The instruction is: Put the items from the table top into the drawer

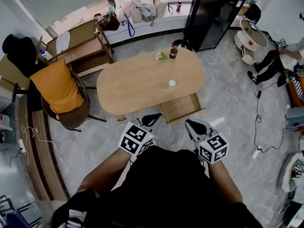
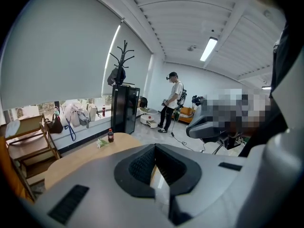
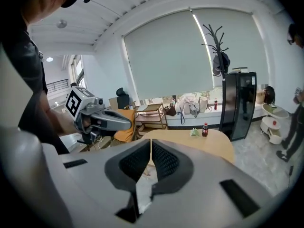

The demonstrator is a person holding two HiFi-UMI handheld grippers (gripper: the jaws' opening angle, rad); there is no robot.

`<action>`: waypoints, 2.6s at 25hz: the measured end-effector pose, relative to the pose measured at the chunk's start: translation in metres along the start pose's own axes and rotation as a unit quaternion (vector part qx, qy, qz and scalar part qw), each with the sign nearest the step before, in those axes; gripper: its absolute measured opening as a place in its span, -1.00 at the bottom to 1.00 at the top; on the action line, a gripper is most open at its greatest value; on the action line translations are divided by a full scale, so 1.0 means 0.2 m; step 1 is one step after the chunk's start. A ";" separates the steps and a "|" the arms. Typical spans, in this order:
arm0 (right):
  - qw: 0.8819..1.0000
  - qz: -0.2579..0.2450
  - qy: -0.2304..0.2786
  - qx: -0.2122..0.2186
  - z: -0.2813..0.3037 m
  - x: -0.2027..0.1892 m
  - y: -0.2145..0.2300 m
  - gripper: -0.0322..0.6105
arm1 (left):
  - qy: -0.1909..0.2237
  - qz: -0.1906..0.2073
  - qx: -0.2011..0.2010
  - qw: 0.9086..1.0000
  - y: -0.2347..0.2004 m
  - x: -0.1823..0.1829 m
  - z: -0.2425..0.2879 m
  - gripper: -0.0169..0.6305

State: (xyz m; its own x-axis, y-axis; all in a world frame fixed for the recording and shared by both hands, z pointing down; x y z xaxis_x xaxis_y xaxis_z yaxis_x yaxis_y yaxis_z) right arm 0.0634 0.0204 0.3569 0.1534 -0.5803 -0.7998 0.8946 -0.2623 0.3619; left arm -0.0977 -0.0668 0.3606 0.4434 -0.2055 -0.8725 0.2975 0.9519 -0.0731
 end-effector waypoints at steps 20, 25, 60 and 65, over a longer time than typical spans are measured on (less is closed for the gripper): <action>0.969 -0.101 -0.221 0.037 0.98 -0.19 1.03 -0.66 | -0.088 -0.142 0.132 0.977 -0.35 -0.15 0.50 -0.94; 0.951 -0.114 -0.283 0.041 1.31 -0.37 1.38 -0.55 | -0.106 -0.182 0.175 0.962 -0.41 -0.15 0.67 -0.94; 0.904 -0.231 -0.352 0.077 1.86 -0.84 1.67 -0.08 | -0.168 -0.268 0.179 0.932 -0.35 -0.50 1.04 -0.94; 0.876 -0.240 -0.407 0.093 1.58 -1.23 1.68 -0.08 | -0.175 -0.263 0.170 0.933 -0.33 -0.52 1.08 -0.94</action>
State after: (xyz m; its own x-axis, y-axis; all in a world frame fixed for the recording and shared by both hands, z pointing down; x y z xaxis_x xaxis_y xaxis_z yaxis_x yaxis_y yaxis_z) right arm 0.1930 -0.1684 0.8268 -0.6408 -0.7062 -0.3010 0.6783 -0.7045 0.2088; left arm 0.0185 -0.1578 0.5606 0.3924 -0.7425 -0.5429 0.7763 0.5839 -0.2375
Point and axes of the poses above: the fingertips, and each gripper's own axes: z forward along the fingers, y to its right, x out of its top, the point moved 6 cm from there along -z, backward along the fingers, and after that the axes turned 10 degrees about z, right-handed, at the moved point
